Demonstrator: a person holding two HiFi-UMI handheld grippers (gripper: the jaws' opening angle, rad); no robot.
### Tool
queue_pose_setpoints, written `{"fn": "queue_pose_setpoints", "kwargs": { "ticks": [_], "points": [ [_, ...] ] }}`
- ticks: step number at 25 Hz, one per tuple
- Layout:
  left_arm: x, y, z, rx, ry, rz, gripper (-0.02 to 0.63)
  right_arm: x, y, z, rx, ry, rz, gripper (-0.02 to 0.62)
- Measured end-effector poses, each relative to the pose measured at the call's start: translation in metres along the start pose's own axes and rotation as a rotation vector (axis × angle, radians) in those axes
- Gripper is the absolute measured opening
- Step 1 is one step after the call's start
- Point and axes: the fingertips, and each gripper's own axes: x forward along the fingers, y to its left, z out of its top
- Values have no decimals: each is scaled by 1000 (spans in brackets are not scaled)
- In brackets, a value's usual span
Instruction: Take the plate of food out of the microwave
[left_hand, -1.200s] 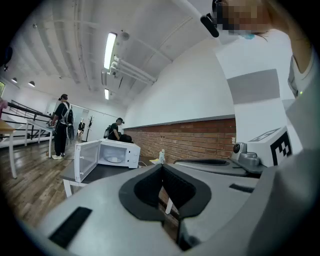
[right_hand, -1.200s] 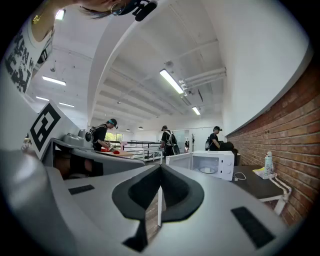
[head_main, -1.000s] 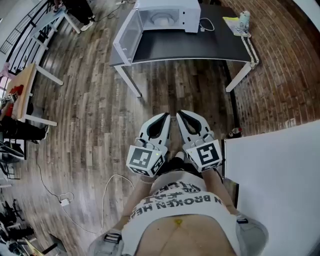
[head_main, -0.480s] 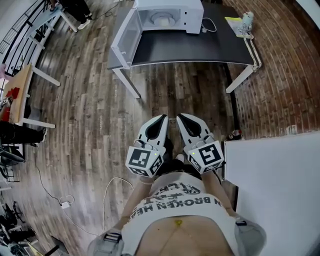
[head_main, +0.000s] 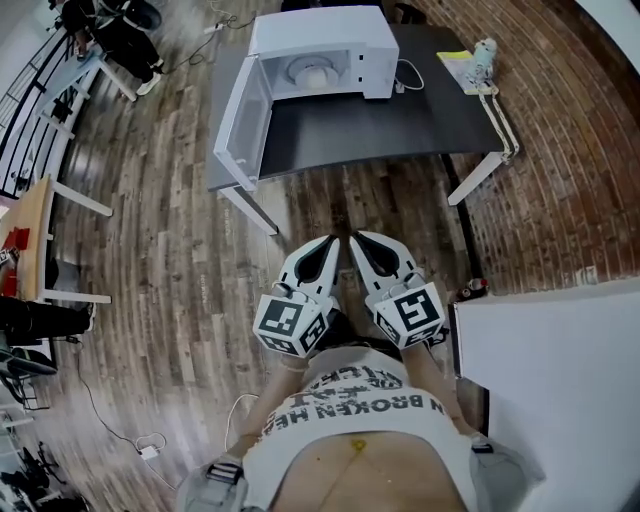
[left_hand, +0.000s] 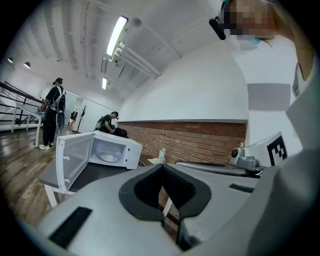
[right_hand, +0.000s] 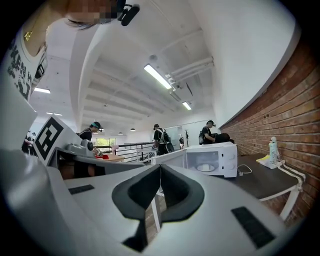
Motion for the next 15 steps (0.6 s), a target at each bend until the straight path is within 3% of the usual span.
{"fn": "queue_pose_setpoints", "kwargs": {
  "ticks": [15],
  "points": [
    [15, 71, 14, -5, 6, -49, 8, 80, -2, -12, 28, 46, -54, 9]
  ]
}}
